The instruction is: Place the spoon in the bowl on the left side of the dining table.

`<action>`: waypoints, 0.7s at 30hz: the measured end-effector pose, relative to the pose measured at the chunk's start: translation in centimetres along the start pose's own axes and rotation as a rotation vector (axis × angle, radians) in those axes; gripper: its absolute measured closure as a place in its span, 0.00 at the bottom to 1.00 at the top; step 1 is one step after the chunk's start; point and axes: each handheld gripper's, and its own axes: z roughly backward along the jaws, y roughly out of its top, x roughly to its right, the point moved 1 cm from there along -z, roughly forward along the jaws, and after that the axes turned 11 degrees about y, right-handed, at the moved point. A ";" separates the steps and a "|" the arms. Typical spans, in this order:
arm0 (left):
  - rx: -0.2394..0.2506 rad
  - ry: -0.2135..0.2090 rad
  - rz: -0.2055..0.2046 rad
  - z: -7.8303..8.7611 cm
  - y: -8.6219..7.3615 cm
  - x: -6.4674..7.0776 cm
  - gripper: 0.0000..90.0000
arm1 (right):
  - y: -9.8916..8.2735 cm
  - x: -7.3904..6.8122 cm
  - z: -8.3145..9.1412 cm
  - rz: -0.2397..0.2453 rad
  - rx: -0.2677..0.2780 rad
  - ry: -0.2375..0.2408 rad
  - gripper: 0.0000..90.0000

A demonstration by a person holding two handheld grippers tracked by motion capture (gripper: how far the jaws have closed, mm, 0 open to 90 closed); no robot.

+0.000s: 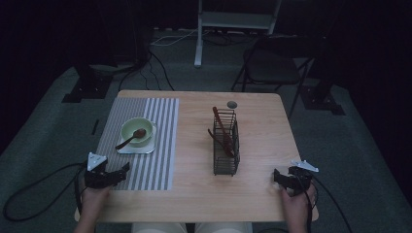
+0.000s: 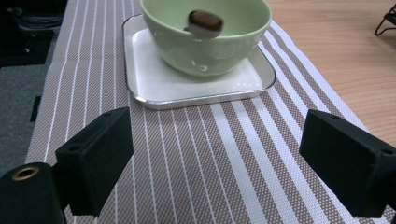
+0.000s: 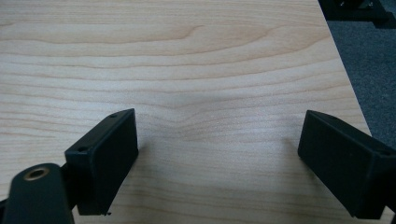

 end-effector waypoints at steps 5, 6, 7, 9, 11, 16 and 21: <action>-0.008 0.009 -0.007 0.7 -1.0 -0.2 0.01 | 0.0 0.0 0.0 0.000 0.000 0.000 0.13; -0.002 0.007 -0.004 1.0 -1.3 -0.3 0.01 | 0.0 0.0 0.0 0.000 0.000 0.000 0.13; 0.004 0.010 0.000 1.1 -1.5 -0.4 0.01 | 0.0 0.0 0.0 0.000 0.000 0.000 0.13; 0.023 0.031 -0.018 1.7 -2.0 -0.5 0.01 | 0.0 0.0 0.0 0.000 0.000 0.000 0.13; 0.030 0.031 -0.037 2.1 -2.5 -0.6 0.01 | 0.0 0.0 0.0 0.000 0.000 0.000 0.13; 0.031 0.052 -0.062 2.8 -3.6 -0.6 0.01 | 0.0 0.0 0.0 0.000 0.000 0.000 0.13; 0.020 0.063 -0.053 3.1 -4.6 -1.0 0.01 | 0.0 0.0 0.0 0.000 0.000 0.000 0.13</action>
